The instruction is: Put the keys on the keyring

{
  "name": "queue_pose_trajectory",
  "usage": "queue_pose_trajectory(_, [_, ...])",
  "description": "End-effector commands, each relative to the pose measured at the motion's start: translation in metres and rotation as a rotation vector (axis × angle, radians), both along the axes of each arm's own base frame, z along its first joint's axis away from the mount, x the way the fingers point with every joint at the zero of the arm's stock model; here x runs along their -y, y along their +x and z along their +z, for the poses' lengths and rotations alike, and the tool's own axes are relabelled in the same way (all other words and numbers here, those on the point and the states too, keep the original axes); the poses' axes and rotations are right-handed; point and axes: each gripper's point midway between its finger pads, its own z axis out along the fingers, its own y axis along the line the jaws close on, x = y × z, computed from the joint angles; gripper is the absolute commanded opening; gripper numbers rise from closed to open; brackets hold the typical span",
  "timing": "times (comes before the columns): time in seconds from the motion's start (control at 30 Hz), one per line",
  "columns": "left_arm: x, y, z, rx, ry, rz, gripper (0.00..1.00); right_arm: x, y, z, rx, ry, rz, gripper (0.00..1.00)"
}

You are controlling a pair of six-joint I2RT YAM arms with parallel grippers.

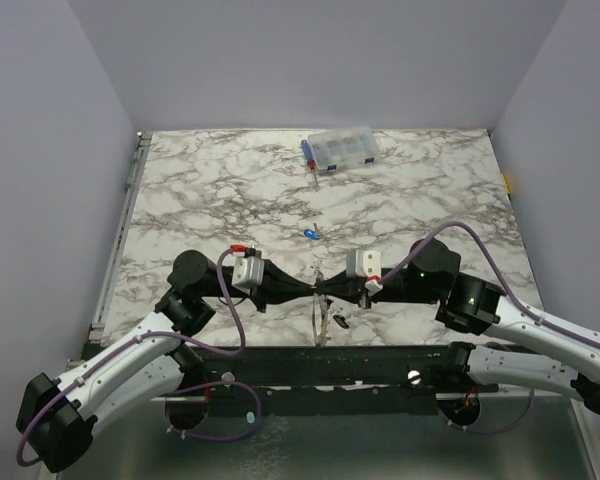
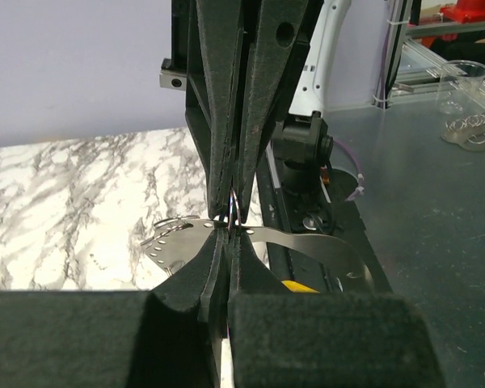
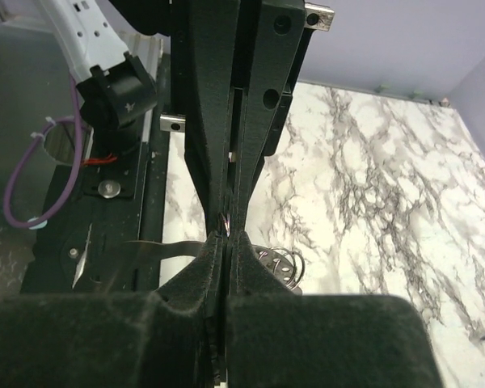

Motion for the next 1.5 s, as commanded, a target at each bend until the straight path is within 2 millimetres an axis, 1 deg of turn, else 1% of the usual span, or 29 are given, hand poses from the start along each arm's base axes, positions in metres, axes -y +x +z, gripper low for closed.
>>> queue_pose_trajectory(0.0, [0.002, -0.007, 0.02, 0.056, -0.036, -0.036, 0.0, -0.005, -0.005, -0.031, -0.028, -0.15, 0.055, 0.01])
queue_pose_trajectory(0.23, [0.004, -0.001, 0.014, 0.049, -0.002, -0.007, 0.0, 0.001, -0.005, -0.048, -0.047, -0.294, 0.065, 0.01])
queue_pose_trajectory(0.43, [0.006, 0.005, 0.008, 0.039, 0.033, 0.011, 0.0, 0.003, -0.009, -0.062, -0.087, -0.363, 0.088, 0.01])
queue_pose_trajectory(0.63, [0.006, 0.007, 0.006, 0.026, 0.047, 0.02, 0.0, 0.005, -0.013, -0.075, -0.131, -0.424, 0.104, 0.0])
queue_pose_trajectory(1.1, [0.007, 0.012, 0.002, 0.049, 0.067, 0.038, 0.0, 0.013, -0.006, -0.105, -0.193, -0.623, 0.075, 0.01])
queue_pose_trajectory(1.33, [0.006, 0.014, 0.001, 0.05, 0.075, 0.049, 0.0, 0.014, -0.003, -0.112, -0.185, -0.643, 0.065, 0.01])
queue_pose_trajectory(1.4, [0.006, 0.016, 0.001, 0.056, 0.075, 0.061, 0.0, 0.015, -0.001, -0.107, -0.174, -0.618, 0.045, 0.01])
queue_pose_trajectory(1.47, [0.004, 0.017, 0.001, 0.067, 0.075, 0.077, 0.0, 0.015, 0.004, -0.095, -0.155, -0.557, -0.004, 0.01])
